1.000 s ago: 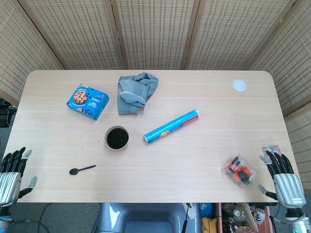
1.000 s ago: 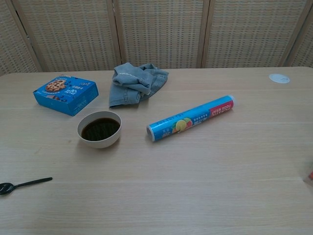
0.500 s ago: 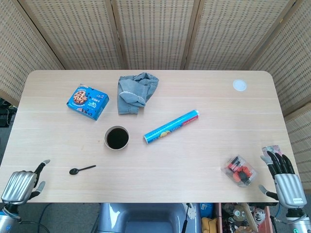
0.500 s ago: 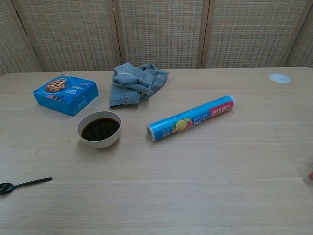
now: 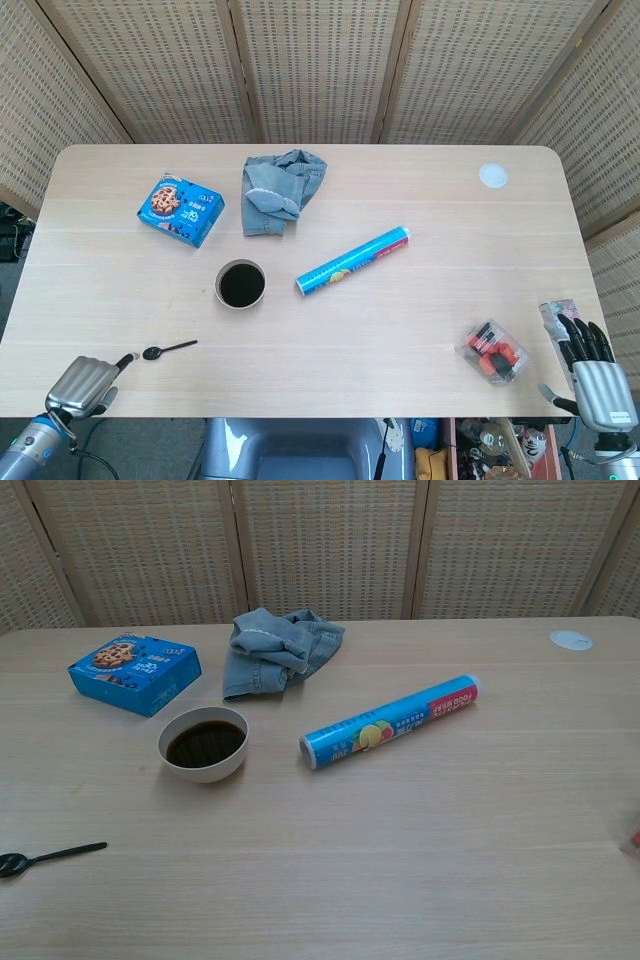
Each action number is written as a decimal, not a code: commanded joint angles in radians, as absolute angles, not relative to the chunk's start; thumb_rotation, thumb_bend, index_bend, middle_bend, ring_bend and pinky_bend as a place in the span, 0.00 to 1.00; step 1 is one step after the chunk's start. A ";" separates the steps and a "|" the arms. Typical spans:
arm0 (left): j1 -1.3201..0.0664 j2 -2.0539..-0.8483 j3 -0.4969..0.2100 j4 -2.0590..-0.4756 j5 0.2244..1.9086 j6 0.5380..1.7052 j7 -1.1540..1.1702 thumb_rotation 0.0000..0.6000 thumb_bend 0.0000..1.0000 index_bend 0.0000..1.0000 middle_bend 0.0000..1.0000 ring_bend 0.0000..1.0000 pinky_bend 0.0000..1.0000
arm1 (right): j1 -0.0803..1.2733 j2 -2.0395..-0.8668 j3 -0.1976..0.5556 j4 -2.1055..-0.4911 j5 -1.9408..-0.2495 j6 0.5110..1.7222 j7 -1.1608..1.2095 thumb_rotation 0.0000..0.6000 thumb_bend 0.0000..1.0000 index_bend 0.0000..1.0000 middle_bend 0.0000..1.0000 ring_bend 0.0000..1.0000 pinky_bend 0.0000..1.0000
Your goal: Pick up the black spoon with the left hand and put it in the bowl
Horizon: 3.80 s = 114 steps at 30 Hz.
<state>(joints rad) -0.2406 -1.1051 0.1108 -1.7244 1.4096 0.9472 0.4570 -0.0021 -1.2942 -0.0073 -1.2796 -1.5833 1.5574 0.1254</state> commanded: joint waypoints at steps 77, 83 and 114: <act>-0.713 -1.355 0.074 -1.485 0.698 0.746 0.652 1.00 0.54 0.11 0.81 0.75 0.68 | -0.046 -1.289 0.007 -1.255 -1.529 1.544 0.147 1.00 0.21 0.17 0.14 0.00 0.00; -0.741 -1.374 0.073 -1.485 0.684 0.756 0.655 1.00 0.54 0.10 0.81 0.75 0.68 | -0.049 -1.287 0.008 -1.254 -1.529 1.548 0.148 1.00 0.21 0.17 0.14 0.00 0.00; -0.744 -1.292 0.172 -1.724 0.896 0.805 0.614 1.00 0.54 0.09 0.81 0.75 0.68 | -0.052 -1.284 0.010 -1.266 -1.536 1.552 0.140 1.00 0.21 0.17 0.14 0.00 0.00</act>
<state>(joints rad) -0.7455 -1.2880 0.1675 -1.7207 0.8912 0.8090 0.6135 -0.0525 -1.2844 0.0098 -1.2657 -1.5358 1.5523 0.1405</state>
